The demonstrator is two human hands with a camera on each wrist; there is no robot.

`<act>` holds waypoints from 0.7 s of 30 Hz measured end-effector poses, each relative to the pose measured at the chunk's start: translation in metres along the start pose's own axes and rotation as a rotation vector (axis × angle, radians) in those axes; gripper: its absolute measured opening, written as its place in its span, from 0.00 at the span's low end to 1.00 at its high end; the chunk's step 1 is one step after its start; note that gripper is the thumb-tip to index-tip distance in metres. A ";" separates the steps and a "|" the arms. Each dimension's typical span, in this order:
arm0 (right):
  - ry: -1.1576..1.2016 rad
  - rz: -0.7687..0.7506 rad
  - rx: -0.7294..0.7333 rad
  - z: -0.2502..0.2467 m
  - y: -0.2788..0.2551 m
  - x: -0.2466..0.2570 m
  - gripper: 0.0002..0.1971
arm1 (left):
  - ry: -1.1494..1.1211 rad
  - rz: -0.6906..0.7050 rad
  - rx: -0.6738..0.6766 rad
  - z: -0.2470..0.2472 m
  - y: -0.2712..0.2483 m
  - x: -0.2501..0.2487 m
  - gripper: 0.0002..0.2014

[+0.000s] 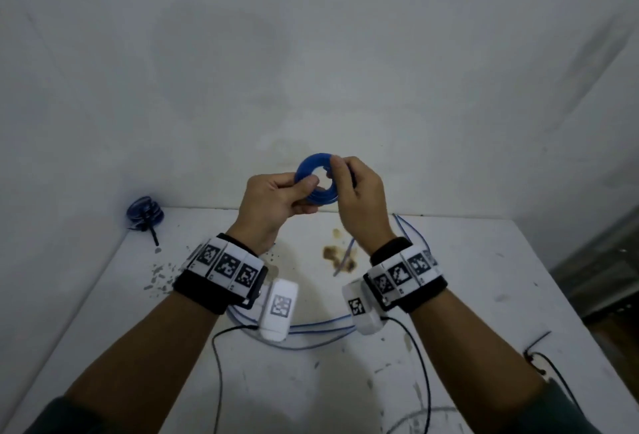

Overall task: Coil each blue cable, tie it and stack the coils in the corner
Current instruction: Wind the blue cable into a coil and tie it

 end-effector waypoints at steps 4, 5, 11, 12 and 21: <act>0.109 0.060 -0.245 0.012 -0.015 -0.001 0.13 | -0.076 0.001 0.021 0.018 -0.007 0.010 0.08; 0.109 0.067 -0.254 0.011 -0.015 -0.002 0.13 | -0.081 -0.020 0.050 0.019 -0.008 0.013 0.08; -0.188 -0.128 0.351 -0.007 -0.003 -0.008 0.13 | 0.154 -0.100 0.301 -0.007 -0.001 0.008 0.15; -0.225 -0.140 0.419 -0.007 0.000 -0.006 0.14 | 0.199 -0.070 0.295 -0.009 0.001 0.003 0.13; 0.073 0.087 -0.139 0.004 -0.015 0.006 0.13 | -0.030 0.126 -0.072 0.012 -0.001 0.001 0.06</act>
Point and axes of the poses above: each hand's wrist, its own y-axis towards the middle knuckle, its own z-axis out of the palm, x = y × z, the point moved 3 cm from there along y, towards the middle knuckle, and after that the axes turned 2 degrees about -y, right-handed, at the moved point
